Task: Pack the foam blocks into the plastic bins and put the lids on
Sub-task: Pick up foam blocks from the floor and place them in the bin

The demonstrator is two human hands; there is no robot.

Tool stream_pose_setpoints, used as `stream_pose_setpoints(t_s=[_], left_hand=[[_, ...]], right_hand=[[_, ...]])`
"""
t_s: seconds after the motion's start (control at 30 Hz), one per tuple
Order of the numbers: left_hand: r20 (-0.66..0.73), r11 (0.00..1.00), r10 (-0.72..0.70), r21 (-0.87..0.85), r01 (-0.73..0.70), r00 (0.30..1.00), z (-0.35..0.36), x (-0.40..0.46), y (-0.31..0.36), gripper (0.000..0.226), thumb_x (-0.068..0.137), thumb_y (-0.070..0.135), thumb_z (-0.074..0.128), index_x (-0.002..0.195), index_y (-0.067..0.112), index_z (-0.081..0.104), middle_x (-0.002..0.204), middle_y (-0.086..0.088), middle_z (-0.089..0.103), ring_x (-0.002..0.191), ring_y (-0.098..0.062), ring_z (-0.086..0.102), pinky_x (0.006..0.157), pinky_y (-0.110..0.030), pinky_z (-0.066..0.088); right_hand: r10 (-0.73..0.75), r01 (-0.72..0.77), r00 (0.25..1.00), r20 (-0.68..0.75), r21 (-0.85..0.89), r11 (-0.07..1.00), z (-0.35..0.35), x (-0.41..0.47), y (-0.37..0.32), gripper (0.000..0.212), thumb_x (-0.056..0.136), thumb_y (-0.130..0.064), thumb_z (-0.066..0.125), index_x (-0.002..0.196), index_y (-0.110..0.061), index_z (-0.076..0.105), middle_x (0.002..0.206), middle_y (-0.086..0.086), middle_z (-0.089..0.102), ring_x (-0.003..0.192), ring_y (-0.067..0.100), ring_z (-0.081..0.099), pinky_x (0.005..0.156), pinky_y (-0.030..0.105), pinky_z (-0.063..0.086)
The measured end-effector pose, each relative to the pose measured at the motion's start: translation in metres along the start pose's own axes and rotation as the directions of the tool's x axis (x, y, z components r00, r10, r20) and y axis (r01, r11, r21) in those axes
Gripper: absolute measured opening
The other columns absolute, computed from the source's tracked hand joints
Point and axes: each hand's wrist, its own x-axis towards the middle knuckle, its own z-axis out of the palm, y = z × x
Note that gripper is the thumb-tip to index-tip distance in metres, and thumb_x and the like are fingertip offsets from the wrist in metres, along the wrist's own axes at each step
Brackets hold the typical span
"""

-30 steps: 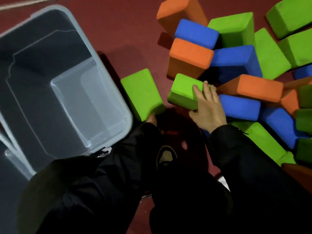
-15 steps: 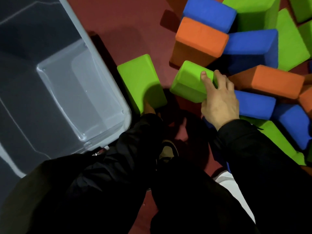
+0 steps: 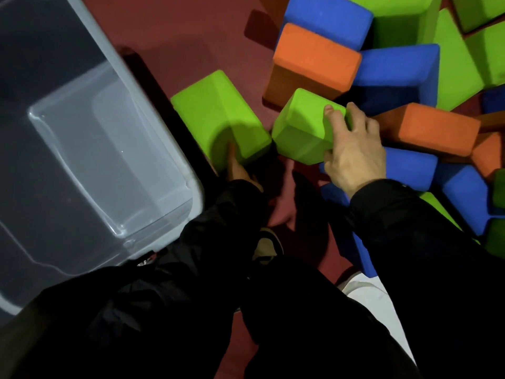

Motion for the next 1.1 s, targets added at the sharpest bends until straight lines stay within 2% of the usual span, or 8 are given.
stream_pose_setpoints(t_s=[0.1,0.27,0.37,0.47,0.7,0.8,1.0,1.1], left_hand=[[0.029,1.0,0.021,-0.019,-0.021,0.999,-0.003,-0.015,-0.006,0.062,0.083,0.045,0.076,0.136,0.02,0.056,0.133,-0.004,0.063,0.109,-0.022,0.061,0.089,-0.034,0.05],[-0.021,0.991,0.129,-0.043,-0.129,0.991,-0.012,-0.051,-0.009,0.075,0.081,0.036,0.082,0.141,0.011,0.046,0.131,-0.01,0.057,0.108,-0.032,0.061,0.096,-0.051,0.054],[0.027,0.97,0.178,0.162,-0.18,0.984,-0.016,-0.069,-0.008,0.065,0.069,0.068,0.078,0.11,0.021,0.058,0.112,-0.005,0.059,0.101,-0.031,0.064,0.092,-0.051,0.056],[0.086,0.906,0.185,0.37,-0.204,0.979,-0.023,-0.036,-0.013,0.119,0.033,0.106,0.051,0.114,0.02,0.065,0.13,-0.011,0.062,0.123,-0.039,0.059,0.101,-0.057,0.048],[0.021,0.793,0.52,0.359,-0.492,0.854,-0.055,-0.21,0.034,0.095,0.081,0.046,0.078,0.148,0.003,0.027,0.149,-0.019,0.042,0.137,-0.03,0.044,0.107,-0.031,0.029],[0.092,0.67,0.691,0.288,-0.684,0.717,-0.085,-0.246,0.068,0.098,0.072,0.039,0.087,0.146,0.011,0.029,0.14,-0.019,0.051,0.129,-0.033,0.051,0.108,-0.036,0.039],[0.28,-0.023,0.954,0.429,-0.903,0.108,-0.198,-0.288,0.166,0.102,0.067,0.057,0.081,0.15,0.022,0.035,0.137,-0.012,0.047,0.128,-0.025,0.048,0.111,-0.033,0.038],[0.373,-0.189,0.923,0.653,-0.734,0.093,-0.253,-0.273,0.197,0.1,0.058,0.063,0.078,0.141,0.021,0.043,0.133,-0.01,0.053,0.122,-0.029,0.054,0.106,-0.043,0.045]], right_hand=[[-0.017,0.015,1.0,-0.017,-0.114,0.993,0.0,0.004,-0.006,0.083,0.076,-0.005,0.069,0.149,-0.011,0.032,0.151,0.028,0.038,0.125,0.051,0.043,0.086,0.058,0.053],[0.059,-0.062,0.996,-0.073,-0.036,0.997,-0.015,-0.027,-0.008,0.105,0.07,-0.014,0.079,0.158,-0.013,0.022,0.14,0.021,0.045,0.123,0.048,0.044,0.084,0.058,0.053],[0.117,-0.118,0.981,-0.156,-0.003,0.993,-0.041,-0.05,-0.008,0.11,0.068,-0.018,0.082,0.16,-0.013,0.021,0.149,0.018,0.041,0.131,0.046,0.04,0.091,0.058,0.048],[0.151,-0.151,0.963,-0.223,0.016,0.988,-0.073,-0.074,-0.004,0.105,0.071,-0.018,0.079,0.159,-0.009,0.024,0.151,0.018,0.04,0.132,0.045,0.04,0.098,0.055,0.044],[0.114,-0.091,0.898,-0.425,0.073,0.993,-0.139,-0.131,0.004,0.093,0.08,-0.02,0.075,0.157,-0.001,0.026,0.148,0.02,0.043,0.129,0.045,0.043,0.108,0.051,0.039],[0.082,-0.033,0.846,-0.527,0.103,0.994,-0.166,-0.153,-0.005,0.092,0.082,-0.021,0.073,0.158,-0.001,0.024,0.15,0.02,0.042,0.131,0.045,0.041,0.112,0.049,0.036],[0.006,0.14,0.802,-0.598,0.198,0.97,-0.212,-0.171,-0.072,0.089,0.084,-0.025,0.076,0.157,-0.005,0.029,0.151,0.018,0.041,0.134,0.044,0.038,0.116,0.047,0.029],[-0.066,0.234,0.808,-0.585,0.216,0.948,-0.219,-0.167,-0.121,0.088,0.083,-0.024,0.077,0.155,-0.008,0.031,0.151,0.018,0.04,0.133,0.044,0.038,0.114,0.047,0.029]])
